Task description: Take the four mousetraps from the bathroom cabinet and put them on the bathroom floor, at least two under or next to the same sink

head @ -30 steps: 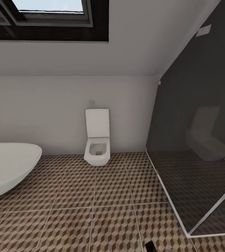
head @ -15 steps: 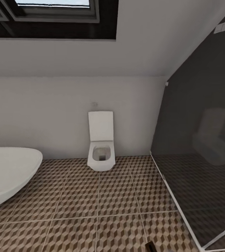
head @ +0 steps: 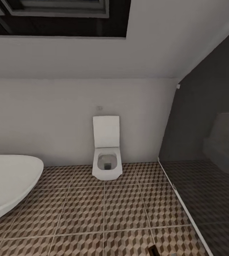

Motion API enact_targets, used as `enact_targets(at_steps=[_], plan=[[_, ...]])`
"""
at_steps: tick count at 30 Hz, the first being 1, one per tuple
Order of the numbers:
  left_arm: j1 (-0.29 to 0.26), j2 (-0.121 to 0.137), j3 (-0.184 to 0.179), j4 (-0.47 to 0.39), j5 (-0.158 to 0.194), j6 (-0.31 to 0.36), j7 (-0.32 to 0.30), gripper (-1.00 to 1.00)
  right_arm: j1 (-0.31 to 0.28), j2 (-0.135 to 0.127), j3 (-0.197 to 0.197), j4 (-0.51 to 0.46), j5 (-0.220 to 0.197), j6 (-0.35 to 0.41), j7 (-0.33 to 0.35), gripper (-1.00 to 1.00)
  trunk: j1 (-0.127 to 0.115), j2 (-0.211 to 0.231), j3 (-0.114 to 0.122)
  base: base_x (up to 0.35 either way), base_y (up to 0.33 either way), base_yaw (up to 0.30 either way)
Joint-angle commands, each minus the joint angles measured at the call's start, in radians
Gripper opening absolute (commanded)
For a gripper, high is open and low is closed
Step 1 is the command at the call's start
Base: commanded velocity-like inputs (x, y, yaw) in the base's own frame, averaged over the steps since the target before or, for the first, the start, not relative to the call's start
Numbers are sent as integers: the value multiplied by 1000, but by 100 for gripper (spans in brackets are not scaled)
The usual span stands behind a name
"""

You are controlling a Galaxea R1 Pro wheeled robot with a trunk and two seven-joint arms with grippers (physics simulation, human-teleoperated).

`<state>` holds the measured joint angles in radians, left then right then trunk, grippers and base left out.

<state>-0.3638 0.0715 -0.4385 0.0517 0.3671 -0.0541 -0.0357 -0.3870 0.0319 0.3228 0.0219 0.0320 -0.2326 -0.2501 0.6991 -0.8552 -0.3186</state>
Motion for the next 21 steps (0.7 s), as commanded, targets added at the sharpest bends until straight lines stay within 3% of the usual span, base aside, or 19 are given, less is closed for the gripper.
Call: enact_targets(at_steps=[1,15,21], plan=[[-1,0,-8,4,6,-6,0,-100,-1,1,4,2,0,-4,-3,-100,1,-1,-1,285,145,0],[-1,0,-8,4,6,-6,0,-100,-1,0,4,1,0,-4,-3,-100,1,-1,-1,287,141,0],[-1,0,-8,4,6,-7,0,-100,-1,2,4,-1,-2,-5,-3,-100,1,-1,-1,319,40,0]])
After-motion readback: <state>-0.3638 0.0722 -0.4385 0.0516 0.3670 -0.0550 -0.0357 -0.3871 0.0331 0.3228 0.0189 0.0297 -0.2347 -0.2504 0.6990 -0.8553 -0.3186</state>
